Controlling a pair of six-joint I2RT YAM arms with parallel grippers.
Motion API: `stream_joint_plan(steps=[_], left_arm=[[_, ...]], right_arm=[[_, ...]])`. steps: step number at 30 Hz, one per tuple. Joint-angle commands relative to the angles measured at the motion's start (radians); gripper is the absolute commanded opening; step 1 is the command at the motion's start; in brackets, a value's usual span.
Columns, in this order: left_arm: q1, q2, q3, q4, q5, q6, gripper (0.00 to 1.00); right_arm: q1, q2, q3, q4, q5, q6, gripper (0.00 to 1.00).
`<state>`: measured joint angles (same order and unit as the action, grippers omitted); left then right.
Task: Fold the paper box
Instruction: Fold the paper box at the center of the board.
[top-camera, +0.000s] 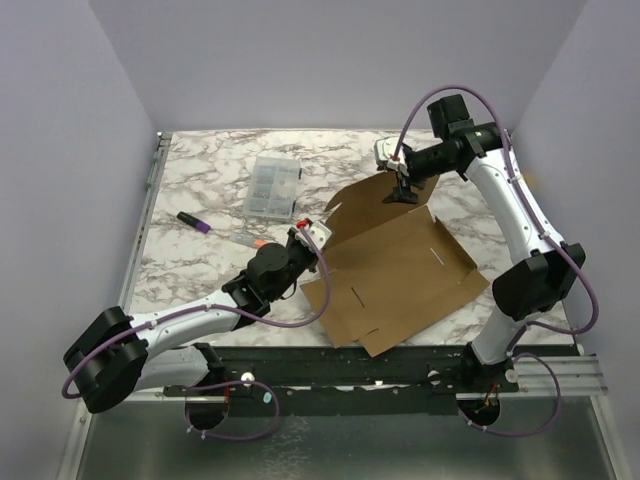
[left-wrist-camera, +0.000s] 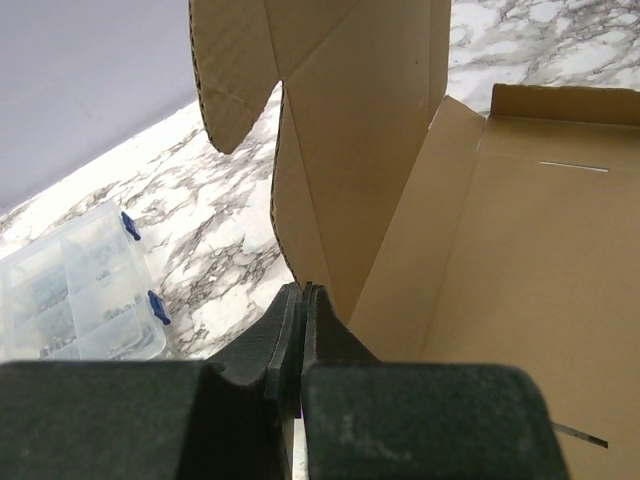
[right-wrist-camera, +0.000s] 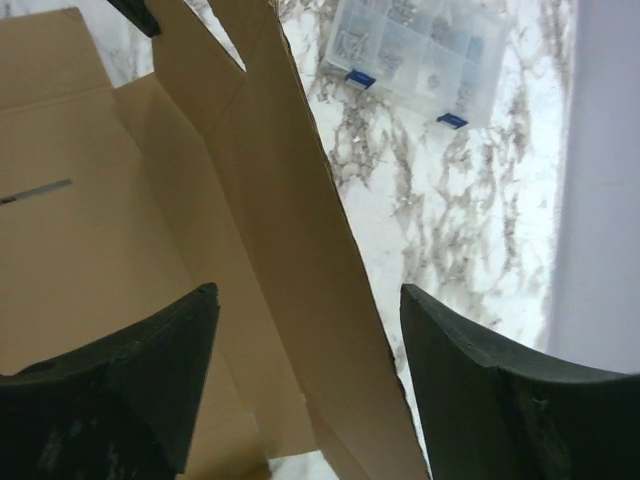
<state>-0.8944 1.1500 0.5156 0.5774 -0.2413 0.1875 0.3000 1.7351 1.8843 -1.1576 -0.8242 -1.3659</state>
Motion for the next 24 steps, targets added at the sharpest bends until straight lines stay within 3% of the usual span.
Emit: stream_joint_plan(steps=[1, 4, 5, 7, 8, 9, 10, 13, 17, 20, 24], left_arm=[[-0.006, -0.020, -0.010, -0.013, 0.027, 0.041, 0.00], [-0.006, -0.027, -0.014, -0.014, 0.034, 0.042, 0.00], [-0.006, -0.029, -0.015, -0.014, 0.034, 0.042, 0.00], [-0.006, -0.034, -0.018, -0.014, 0.034, 0.037, 0.00], [-0.006, -0.038, -0.019, -0.014, 0.034, 0.034, 0.00], [-0.005, -0.046, -0.020, -0.017, 0.032, 0.030, 0.00], [-0.005, -0.058, -0.021, -0.021, 0.027, 0.022, 0.08], [-0.004, -0.137, -0.008, -0.066, 0.023, -0.032, 0.55], [0.000, -0.262, 0.067, -0.207, 0.148, -0.049, 0.97], [-0.001, -0.288, 0.158, -0.311, 0.237, -0.038, 0.99], [-0.001, -0.202, 0.309, -0.452, 0.345, 0.002, 0.99]], right_arm=[[0.006, 0.041, 0.011, -0.116, 0.010, -0.026, 0.71], [0.006, 0.043, 0.002, -0.104, 0.043, -0.018, 0.57], [0.006, 0.043, 0.000, -0.096, 0.052, -0.016, 0.46], [0.007, 0.033, -0.013, -0.080, 0.068, -0.026, 0.11], [0.006, 0.020, -0.030, -0.067, 0.076, -0.042, 0.02], [0.006, 0.003, -0.051, -0.048, 0.082, -0.046, 0.01], [0.007, -0.013, -0.075, -0.028, 0.084, -0.051, 0.00], [0.006, -0.045, -0.110, -0.029, 0.085, -0.076, 0.00], [0.007, -0.044, -0.107, -0.082, 0.091, -0.087, 0.00], [0.007, -0.041, -0.107, -0.119, 0.071, -0.107, 0.00], [0.007, -0.033, -0.099, -0.147, 0.027, -0.119, 0.00]])
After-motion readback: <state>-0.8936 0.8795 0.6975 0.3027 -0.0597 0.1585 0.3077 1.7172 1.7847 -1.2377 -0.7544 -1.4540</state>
